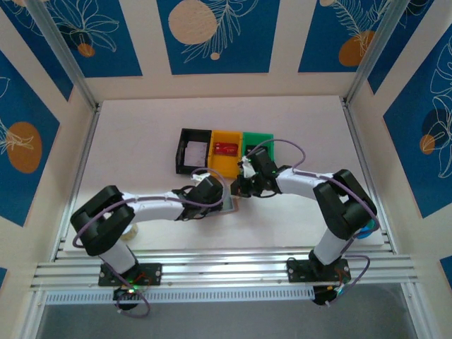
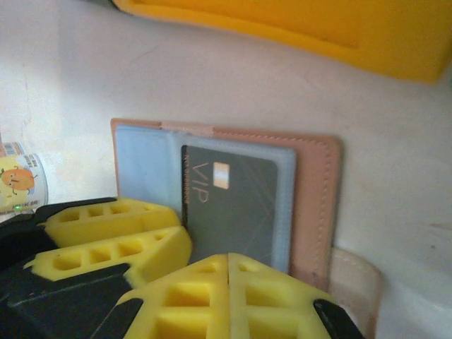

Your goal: Take the credit cards out of the card holder

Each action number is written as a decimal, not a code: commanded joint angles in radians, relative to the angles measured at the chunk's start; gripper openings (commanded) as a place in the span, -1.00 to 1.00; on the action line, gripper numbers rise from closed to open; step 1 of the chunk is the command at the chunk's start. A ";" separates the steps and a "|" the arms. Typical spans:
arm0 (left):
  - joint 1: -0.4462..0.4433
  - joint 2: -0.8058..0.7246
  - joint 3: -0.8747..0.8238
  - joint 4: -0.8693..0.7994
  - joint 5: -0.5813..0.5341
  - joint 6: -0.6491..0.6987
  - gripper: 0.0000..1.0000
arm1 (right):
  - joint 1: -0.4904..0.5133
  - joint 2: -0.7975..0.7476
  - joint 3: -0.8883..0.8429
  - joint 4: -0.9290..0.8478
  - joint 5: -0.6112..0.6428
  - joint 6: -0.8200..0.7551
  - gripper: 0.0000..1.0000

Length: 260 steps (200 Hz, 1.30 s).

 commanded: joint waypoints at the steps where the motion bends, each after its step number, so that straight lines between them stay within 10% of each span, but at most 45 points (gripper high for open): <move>1: 0.009 -0.031 -0.017 0.012 -0.025 -0.009 -0.52 | -0.004 0.013 -0.003 -0.013 -0.002 -0.002 -1.00; 260: 0.037 0.021 0.006 0.064 -0.015 -0.021 -0.58 | 0.017 0.109 0.054 -0.072 0.017 0.001 -1.00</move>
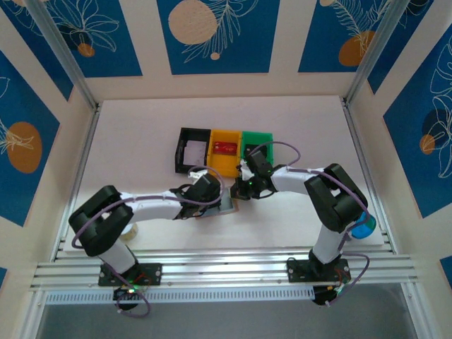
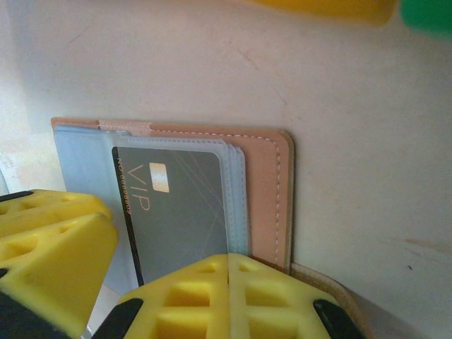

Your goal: Take the credit cards out of the card holder

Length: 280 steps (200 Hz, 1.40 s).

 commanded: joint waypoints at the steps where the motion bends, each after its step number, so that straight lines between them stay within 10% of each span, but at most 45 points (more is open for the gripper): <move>1: 0.010 0.024 0.015 0.023 0.009 -0.021 -0.58 | 0.006 0.022 0.020 -0.033 -0.003 0.001 -1.00; 280: 0.009 -0.029 -0.133 0.248 0.008 -0.086 -1.00 | 0.006 0.034 0.028 -0.042 -0.005 0.000 -1.00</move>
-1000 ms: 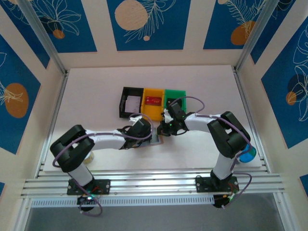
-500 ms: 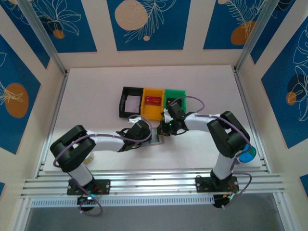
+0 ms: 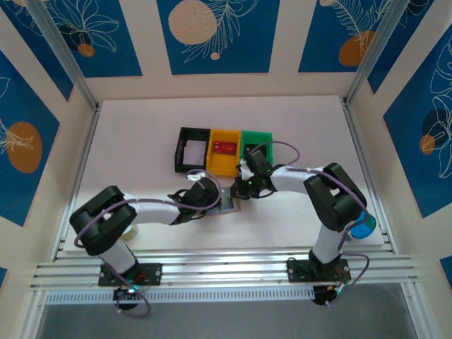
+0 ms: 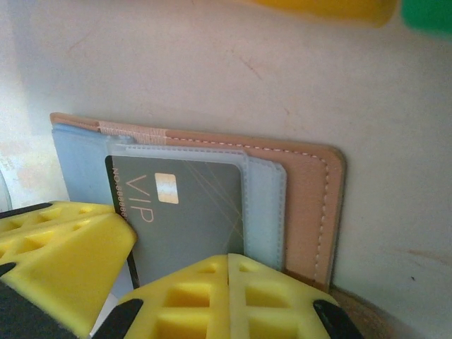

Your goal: Take the credit cards out of the card holder

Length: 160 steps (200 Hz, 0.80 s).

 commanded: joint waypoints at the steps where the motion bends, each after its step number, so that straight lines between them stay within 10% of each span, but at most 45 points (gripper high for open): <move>1: 0.006 -0.029 -0.024 -0.001 -0.017 -0.008 -1.00 | 0.007 0.024 0.019 -0.043 -0.004 0.000 -1.00; 160: 0.007 -0.030 -0.056 0.019 0.031 -0.008 -1.00 | 0.044 -0.026 -0.014 0.047 -0.060 -0.020 -1.00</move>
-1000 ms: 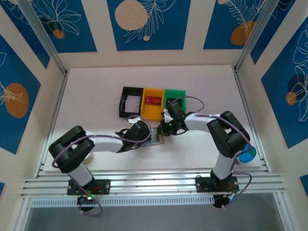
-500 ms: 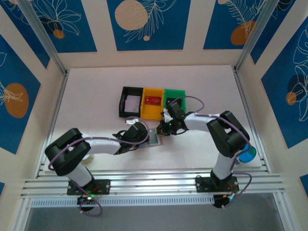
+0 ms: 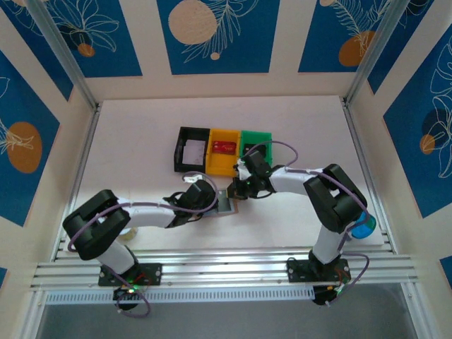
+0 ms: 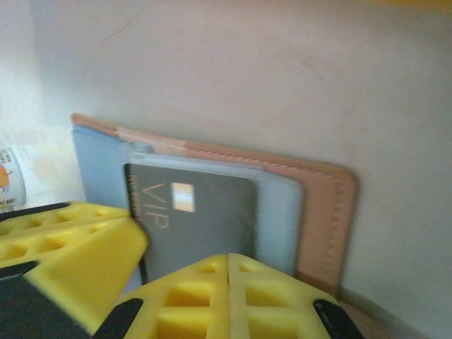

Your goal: Take the credit cards out of the card holder

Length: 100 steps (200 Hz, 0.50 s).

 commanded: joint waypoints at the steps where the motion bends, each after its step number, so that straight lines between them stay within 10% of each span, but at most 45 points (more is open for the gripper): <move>1: 0.007 0.023 -0.011 0.015 0.025 -0.008 -1.00 | 0.015 -0.013 -0.008 0.008 -0.038 -0.016 -1.00; 100: 0.007 -0.035 -0.035 -0.017 0.003 -0.005 -1.00 | 0.015 0.083 0.060 -0.116 0.046 -0.008 -1.00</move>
